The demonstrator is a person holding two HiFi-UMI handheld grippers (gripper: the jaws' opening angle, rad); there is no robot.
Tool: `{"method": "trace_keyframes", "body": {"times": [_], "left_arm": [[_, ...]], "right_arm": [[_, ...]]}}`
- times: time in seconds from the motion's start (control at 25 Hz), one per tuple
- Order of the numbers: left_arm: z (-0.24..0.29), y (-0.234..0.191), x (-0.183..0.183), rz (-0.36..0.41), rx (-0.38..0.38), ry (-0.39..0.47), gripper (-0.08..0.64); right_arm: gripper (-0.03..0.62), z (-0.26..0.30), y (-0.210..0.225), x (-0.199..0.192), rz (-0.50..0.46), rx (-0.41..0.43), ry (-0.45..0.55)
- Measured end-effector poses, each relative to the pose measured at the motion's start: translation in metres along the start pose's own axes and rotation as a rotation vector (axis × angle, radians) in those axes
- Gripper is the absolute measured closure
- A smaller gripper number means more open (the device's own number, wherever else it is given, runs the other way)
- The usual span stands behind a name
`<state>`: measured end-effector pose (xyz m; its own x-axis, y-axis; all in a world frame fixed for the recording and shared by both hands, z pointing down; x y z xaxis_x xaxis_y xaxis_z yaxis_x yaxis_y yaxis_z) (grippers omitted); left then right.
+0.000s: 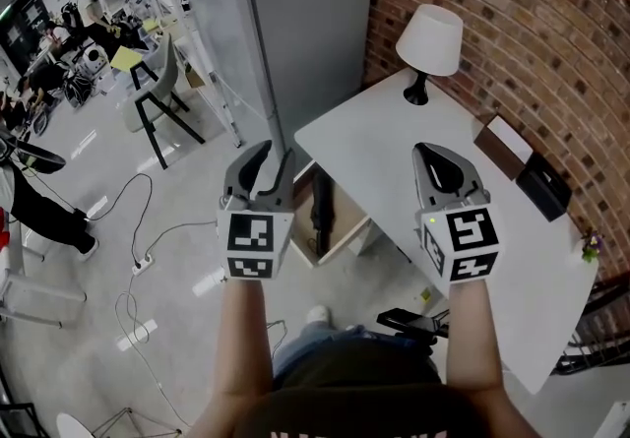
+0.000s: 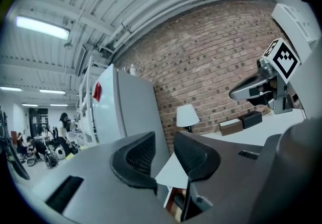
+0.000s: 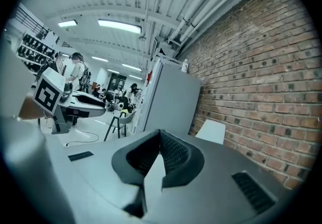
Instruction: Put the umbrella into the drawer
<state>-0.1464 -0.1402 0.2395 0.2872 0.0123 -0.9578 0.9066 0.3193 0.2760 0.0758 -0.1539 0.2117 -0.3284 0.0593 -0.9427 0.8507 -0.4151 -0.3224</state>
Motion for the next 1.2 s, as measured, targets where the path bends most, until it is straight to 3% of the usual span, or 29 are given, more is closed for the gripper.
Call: {"method": "trace_keyframes", "body": {"times": [0.08, 0.12, 0.48, 1.2], "left_arm": [[-0.008, -0.003, 0.009, 0.009, 0.036, 0.034, 0.544], [-0.011, -0.005, 0.013, 0.014, 0.05, 0.049, 0.557], [-0.03, -0.011, 0.04, 0.044, 0.086, 0.123, 0.557], [-0.039, -0.016, 0.043, 0.063, 0.086, 0.115, 0.557]], "right_arm": [[0.593, -0.004, 0.001, 0.005, -0.003, -0.004, 0.018], [0.594, -0.006, 0.0, 0.007, -0.009, -0.002, 0.025], [0.594, -0.024, 0.0, 0.03, -0.041, -0.024, 0.105], [0.594, -0.035, -0.017, 0.042, -0.092, -0.056, 0.144]]}}
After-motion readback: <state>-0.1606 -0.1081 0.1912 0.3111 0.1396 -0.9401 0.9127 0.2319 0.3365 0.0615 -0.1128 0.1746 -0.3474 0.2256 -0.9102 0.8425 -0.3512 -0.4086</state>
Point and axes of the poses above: the fingertips, and each gripper's own axes: z forward along the fingers, y to its right, x out of its top, the point moved 3 cm from there along -z, backward along the fingers, and after that the axes turned 6 degrees about -x, right-handed, at the moved point
